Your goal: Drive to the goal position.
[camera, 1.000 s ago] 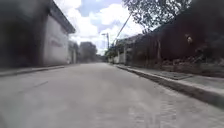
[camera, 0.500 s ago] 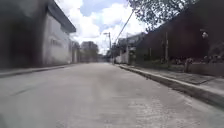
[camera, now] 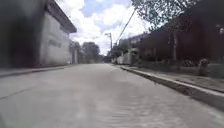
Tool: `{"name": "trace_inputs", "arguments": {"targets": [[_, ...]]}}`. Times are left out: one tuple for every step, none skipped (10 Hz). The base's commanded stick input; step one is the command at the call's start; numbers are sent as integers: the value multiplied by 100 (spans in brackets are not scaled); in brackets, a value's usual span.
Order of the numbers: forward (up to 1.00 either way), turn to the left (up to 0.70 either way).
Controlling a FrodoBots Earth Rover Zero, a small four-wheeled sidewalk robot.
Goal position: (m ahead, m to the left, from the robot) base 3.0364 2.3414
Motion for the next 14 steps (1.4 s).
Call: {"name": "trace_inputs", "arguments": {"targets": [[100,-1],[100,-2],[100,-2],[100,-2],[100,-2],[100,-2],[100,-2],[100,-2],[100,-2],[100,-2],[100,-2],[100,-2],[100,-2],[100,-2]]}}
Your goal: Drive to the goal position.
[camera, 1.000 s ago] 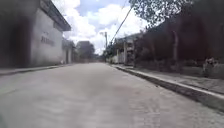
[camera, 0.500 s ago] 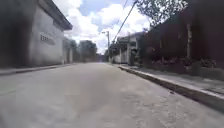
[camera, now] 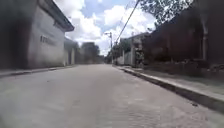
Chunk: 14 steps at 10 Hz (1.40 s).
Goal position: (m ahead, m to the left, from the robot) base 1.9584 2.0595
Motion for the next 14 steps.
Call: {"name": "trace_inputs", "arguments": {"targets": [[100,-2],[100,-2],[100,-2],[100,-2],[100,-2],[100,-2],[100,-2],[100,-2],[100,-2],[100,-2],[100,-2],[100,-2],[97,-2],[36,-4]]}}
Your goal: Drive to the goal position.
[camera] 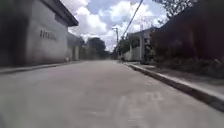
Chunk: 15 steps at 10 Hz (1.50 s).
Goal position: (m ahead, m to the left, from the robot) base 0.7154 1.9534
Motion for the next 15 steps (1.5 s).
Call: {"name": "trace_inputs", "arguments": {"targets": [[0,-2],[0,0],[0,0],[18,0],[17,44],[0,96],[0,100],[0,100],[0,99],[0,96],[0,97],[0,96],[0,95],[0,96],[0,96]]}}
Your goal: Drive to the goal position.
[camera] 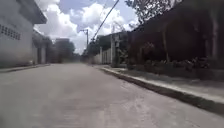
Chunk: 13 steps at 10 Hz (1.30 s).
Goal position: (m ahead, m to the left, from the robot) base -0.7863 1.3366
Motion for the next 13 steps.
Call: {"name": "trace_inputs", "arguments": {"targets": [[0,96],[0,97],[0,97],[0,97],[0,97],[0,97],[0,97],[0,97],[0,97],[0,97],[0,97],[0,97],[0,97]]}}
